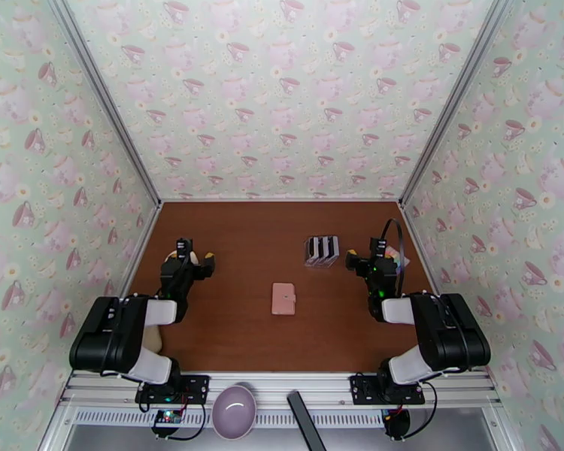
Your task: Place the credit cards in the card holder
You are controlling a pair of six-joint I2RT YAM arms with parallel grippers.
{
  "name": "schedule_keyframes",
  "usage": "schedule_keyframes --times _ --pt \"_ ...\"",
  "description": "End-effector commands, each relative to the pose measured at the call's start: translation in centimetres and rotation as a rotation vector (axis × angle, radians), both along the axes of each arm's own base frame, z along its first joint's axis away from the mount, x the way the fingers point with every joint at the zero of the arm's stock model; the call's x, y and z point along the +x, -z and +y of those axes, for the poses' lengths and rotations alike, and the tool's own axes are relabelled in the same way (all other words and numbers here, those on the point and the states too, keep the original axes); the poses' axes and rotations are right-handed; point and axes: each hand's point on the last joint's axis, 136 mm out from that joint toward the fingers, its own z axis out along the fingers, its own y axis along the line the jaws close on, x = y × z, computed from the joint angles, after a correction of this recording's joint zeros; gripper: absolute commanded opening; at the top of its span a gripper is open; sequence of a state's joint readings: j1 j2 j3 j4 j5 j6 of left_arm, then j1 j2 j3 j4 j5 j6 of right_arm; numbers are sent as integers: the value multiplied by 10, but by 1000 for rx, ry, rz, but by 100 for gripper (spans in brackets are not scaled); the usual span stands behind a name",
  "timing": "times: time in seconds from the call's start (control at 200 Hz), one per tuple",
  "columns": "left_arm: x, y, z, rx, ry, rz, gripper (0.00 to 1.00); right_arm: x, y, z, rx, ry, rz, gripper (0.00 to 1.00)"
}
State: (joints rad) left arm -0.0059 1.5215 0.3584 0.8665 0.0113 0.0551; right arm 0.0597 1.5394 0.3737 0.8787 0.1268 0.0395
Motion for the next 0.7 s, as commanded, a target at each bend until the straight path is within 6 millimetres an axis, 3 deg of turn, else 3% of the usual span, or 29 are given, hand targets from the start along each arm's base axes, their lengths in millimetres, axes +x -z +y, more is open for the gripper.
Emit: schedule_keyframes --times 0.0,0.696 --pt "6 -6 3 5 -7 -24 100 7 -9 -1 -16 10 -29 100" --pt "6 -6 6 -3 -23 -22 100 7 -10 -1 -14 11 -34 100"
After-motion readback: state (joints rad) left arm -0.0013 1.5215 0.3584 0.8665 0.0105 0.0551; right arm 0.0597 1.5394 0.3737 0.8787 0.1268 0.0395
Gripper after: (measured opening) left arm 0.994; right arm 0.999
